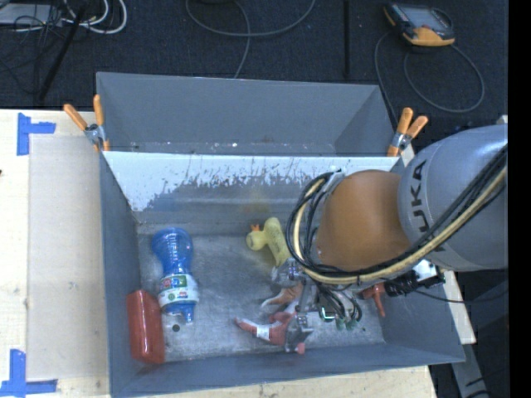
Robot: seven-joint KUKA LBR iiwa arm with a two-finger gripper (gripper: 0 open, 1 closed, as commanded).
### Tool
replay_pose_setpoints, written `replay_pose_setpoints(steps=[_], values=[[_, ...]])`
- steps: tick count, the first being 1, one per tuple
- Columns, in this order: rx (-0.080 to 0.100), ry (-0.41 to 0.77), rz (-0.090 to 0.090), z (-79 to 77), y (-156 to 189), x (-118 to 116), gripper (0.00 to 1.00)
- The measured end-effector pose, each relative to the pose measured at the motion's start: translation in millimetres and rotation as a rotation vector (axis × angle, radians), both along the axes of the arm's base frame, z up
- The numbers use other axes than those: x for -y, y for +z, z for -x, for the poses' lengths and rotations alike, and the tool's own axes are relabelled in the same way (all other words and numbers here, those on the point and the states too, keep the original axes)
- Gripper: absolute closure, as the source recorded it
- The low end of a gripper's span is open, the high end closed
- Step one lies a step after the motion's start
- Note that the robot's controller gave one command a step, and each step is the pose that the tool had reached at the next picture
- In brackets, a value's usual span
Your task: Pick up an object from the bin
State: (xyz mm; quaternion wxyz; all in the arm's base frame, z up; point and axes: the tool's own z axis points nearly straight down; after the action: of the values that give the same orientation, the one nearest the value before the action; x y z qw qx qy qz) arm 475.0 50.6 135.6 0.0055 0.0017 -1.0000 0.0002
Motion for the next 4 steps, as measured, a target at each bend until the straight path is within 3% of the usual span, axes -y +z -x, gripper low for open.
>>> replay_pose_setpoints(steps=[1,2,3,4], values=[[0.008,-0.003,-0.001,-2.0,3,0,0.00],[0.014,0.048,-0.004,-13.3,-65,38,0.00],[0.010,-0.084,-0.003,-18.2,-65,43,0.00],[0.017,0.047,0.000,-15.9,-64,38,0.00]])
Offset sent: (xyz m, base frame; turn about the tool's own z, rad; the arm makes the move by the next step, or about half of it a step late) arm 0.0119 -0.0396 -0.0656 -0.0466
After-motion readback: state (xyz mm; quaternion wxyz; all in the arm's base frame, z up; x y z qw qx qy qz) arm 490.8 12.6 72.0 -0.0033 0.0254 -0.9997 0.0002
